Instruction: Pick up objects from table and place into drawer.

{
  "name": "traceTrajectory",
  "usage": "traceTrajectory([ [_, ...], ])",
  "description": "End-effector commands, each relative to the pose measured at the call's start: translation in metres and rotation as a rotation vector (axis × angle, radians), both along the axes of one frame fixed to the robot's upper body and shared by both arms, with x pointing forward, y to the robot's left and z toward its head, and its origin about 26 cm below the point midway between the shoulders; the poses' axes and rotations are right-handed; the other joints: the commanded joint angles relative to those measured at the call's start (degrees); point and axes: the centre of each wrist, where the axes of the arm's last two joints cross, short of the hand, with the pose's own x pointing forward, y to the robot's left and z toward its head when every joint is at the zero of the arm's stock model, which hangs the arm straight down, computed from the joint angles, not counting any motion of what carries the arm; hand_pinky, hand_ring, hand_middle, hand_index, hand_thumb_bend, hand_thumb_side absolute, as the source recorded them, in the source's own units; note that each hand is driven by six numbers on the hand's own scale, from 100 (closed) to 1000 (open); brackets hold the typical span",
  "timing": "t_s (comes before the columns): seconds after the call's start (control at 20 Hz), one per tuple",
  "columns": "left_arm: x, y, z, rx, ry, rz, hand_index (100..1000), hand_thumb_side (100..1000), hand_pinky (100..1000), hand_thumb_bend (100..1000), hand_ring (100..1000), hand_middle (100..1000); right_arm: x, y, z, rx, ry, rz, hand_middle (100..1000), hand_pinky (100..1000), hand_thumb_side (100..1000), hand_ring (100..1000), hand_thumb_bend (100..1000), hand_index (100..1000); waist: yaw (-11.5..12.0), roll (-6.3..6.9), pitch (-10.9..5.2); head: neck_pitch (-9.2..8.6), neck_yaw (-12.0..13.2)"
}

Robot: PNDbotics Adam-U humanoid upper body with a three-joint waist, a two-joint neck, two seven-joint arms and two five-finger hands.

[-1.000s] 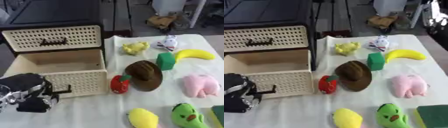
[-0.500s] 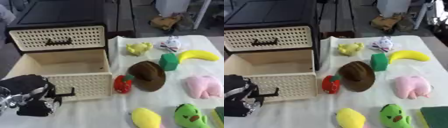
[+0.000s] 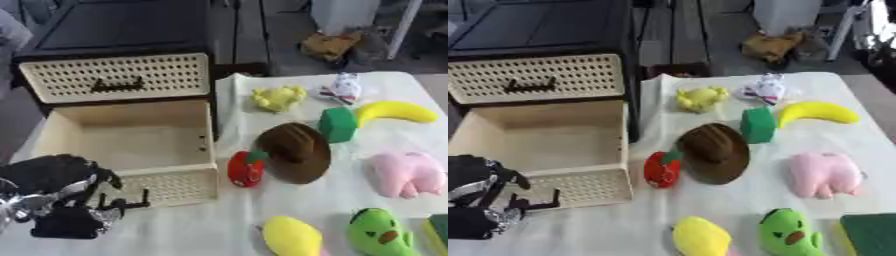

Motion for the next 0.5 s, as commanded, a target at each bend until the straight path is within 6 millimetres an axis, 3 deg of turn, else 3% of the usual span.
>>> traceTrajectory([
  [0.05, -0.005, 0.007, 0.014, 0.012, -0.005, 0.039, 1000, 899, 193, 100, 328, 469, -0.006, -0.001, 0.009, -0.012, -0.034, -0.002, 835, 773, 1000, 873, 100, 887, 0.14, -0.10, -1.41, -0.08, 0.04],
  [0.5, -0.007, 0.016, 0.028, -0.088, -0.072, -0.008, 1000, 918, 187, 100, 310, 451, -0.006, -0.004, 0.008, -0.001, -0.038, -0.015, 836, 772, 1000, 873, 100, 887, 0.34, -0.40, -1.46, 0.15, -0.94],
])
